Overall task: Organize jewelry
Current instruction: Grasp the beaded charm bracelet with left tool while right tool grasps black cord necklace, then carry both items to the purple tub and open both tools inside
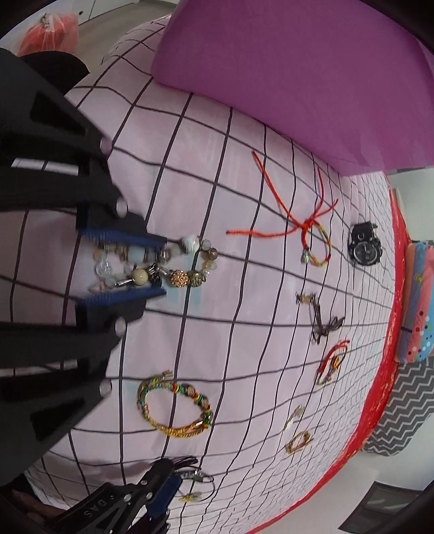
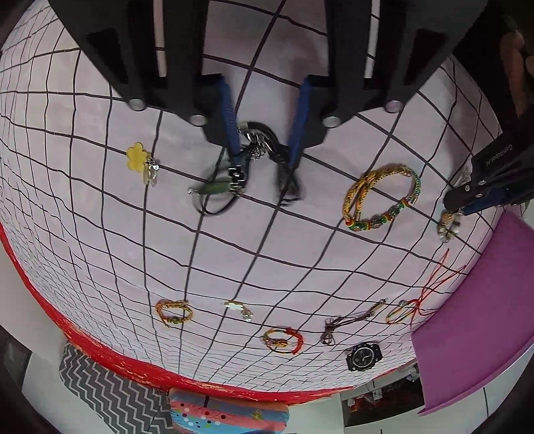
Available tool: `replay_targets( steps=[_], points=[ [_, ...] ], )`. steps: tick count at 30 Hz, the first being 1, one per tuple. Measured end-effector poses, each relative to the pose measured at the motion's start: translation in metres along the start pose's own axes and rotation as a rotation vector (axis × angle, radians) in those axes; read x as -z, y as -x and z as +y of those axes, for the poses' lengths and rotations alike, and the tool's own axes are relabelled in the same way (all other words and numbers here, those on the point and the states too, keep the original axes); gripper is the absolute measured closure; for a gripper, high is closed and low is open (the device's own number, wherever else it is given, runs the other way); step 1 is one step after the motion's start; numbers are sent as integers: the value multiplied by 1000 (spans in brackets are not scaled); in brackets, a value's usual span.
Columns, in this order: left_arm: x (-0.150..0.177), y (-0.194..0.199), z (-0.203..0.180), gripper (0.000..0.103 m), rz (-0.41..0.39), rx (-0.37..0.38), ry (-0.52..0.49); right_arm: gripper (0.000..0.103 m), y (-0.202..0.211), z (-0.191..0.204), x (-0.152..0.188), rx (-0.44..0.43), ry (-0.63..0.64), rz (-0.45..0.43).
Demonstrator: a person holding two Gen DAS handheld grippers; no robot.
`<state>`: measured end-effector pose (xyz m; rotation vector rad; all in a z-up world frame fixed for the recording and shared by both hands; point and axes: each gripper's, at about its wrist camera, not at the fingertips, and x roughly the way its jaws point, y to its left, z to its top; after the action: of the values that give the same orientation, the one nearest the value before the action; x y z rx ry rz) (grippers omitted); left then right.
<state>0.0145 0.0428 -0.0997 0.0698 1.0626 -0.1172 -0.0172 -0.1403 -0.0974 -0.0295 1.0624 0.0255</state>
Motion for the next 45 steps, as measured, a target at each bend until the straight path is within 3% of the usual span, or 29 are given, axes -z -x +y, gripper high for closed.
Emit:
replay_targets(
  steps=[1, 11, 24, 35, 45],
  points=[
    [0, 0, 0, 91, 1, 8, -1, 90, 0, 0, 0, -1, -1, 1],
    [-7, 7, 9, 91, 49, 110, 51, 93, 13, -13, 0, -79, -94, 6],
    [-28, 51, 8, 91, -46, 163, 50, 93, 56, -12, -19, -123, -118, -66],
    [-61, 106, 27, 91, -157, 179, 74, 93, 100, 12, -64, -188, -79, -163],
    [-101, 158, 75, 91, -252, 140, 137, 93, 137, 73, -128, -315, 31, -275]
  ],
)
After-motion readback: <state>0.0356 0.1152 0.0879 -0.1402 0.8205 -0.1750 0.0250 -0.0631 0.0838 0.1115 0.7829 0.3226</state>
